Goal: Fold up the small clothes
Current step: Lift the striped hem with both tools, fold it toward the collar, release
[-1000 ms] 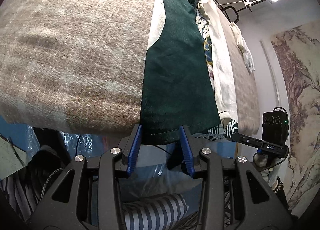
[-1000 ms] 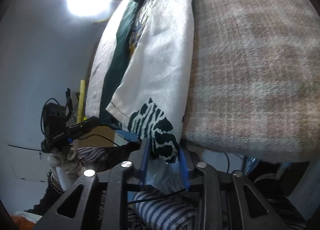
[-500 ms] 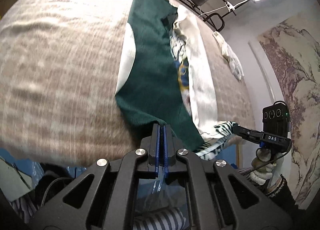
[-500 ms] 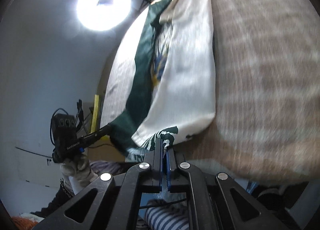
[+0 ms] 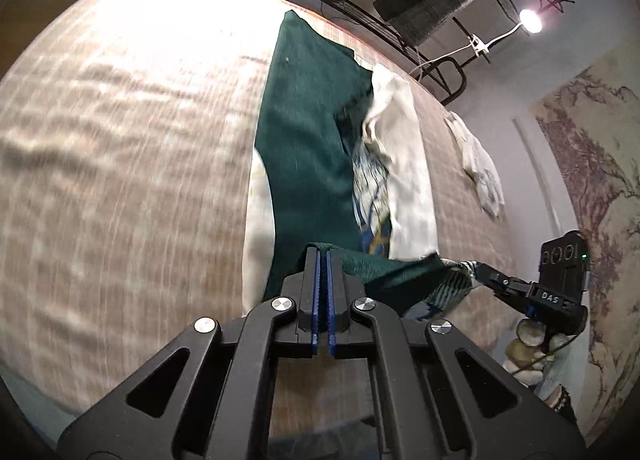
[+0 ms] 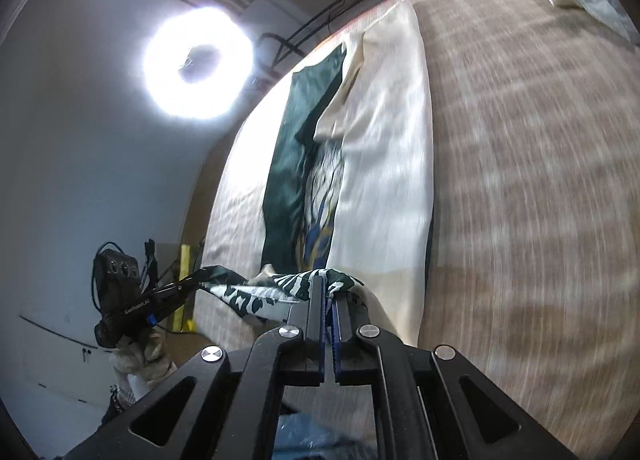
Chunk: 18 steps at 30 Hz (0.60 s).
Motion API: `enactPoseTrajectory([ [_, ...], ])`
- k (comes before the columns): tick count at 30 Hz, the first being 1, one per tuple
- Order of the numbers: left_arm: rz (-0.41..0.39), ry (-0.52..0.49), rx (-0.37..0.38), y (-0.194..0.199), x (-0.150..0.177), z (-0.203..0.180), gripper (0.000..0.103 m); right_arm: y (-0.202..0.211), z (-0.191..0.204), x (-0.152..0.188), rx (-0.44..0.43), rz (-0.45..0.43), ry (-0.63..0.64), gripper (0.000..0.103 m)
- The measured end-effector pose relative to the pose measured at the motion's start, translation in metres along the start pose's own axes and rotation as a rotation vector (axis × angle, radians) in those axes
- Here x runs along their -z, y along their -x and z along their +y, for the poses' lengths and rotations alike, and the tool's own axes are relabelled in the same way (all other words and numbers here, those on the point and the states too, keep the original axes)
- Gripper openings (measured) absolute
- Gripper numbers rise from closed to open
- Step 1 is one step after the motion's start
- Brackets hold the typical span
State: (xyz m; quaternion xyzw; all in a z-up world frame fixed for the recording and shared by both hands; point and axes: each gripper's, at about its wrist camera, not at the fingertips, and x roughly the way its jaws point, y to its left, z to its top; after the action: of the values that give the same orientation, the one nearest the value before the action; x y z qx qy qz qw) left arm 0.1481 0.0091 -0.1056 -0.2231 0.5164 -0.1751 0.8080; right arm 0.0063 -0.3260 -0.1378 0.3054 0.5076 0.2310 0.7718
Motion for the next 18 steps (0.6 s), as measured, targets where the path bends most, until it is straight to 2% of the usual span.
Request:
enactPoseTrajectory([
  [9,0.001,-0.011,-0.069,-0.036,-0.047,0.001,0.0,-0.021,-0.008,-0.056,0.061,-0.037,-0.029,0.0],
  [18,0.01,0.005,-0.118,-0.062,-0.068,0.009,0.0,-0.037,-0.028,-0.078,0.088,-0.029,-0.082,0.0],
])
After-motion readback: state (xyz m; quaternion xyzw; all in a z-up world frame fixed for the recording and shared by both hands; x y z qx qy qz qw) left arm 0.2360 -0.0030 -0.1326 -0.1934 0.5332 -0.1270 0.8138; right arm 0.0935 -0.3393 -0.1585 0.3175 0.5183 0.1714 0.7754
